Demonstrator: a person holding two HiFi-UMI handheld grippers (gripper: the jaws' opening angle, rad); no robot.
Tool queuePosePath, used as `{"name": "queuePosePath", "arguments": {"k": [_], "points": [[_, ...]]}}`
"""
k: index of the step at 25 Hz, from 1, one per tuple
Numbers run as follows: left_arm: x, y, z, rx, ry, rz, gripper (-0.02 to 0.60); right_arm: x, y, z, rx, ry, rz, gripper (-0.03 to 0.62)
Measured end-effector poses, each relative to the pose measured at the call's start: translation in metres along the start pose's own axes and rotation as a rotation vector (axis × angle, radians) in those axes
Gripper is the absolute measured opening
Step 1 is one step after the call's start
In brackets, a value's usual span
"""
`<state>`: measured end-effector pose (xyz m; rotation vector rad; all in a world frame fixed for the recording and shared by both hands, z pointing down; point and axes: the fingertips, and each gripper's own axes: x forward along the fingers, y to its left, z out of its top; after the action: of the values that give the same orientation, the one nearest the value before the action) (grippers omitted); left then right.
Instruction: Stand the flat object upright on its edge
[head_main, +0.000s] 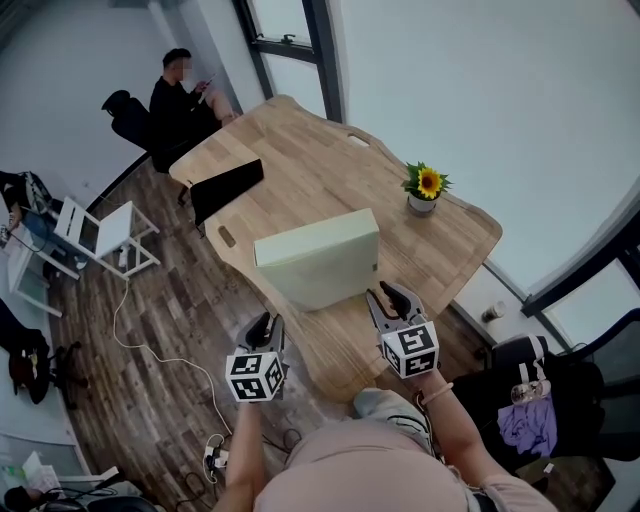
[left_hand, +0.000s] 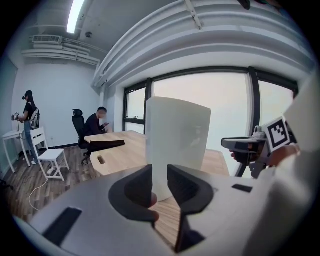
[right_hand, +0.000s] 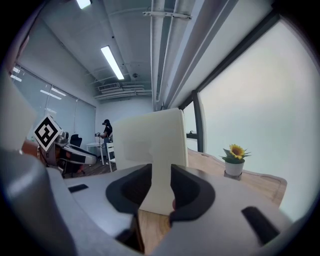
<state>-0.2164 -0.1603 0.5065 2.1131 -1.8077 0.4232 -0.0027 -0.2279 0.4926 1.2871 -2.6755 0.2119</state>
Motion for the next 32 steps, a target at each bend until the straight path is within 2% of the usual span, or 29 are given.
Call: {"name": "queuePosePath", "arguments": {"k": [6, 16, 25, 32], "points": [[-0.021, 0.000, 0.001, -0.012, -0.037, 0.003, 0.055, -0.013, 0.017, 0.005, 0.018, -0.008, -0.026, 0.087], [-0.065, -0.003, -0.001, 0.010, -0.088, -0.003, 0.029, -0.041, 0.052, 0.006, -0.007, -0.004, -0.058, 0.040], [-0.110, -0.008, 0.006, 0.008, -0.159, 0.013, 0.015, -0.074, 0.081, 0.022, -0.003, -0.065, -0.061, 0.001], [-0.144, -0.027, 0.009, 0.065, -0.180, 0.004, 0.014, -0.105, 0.098, 0.032, -0.031, -0.098, -0.062, 0.000]]}}
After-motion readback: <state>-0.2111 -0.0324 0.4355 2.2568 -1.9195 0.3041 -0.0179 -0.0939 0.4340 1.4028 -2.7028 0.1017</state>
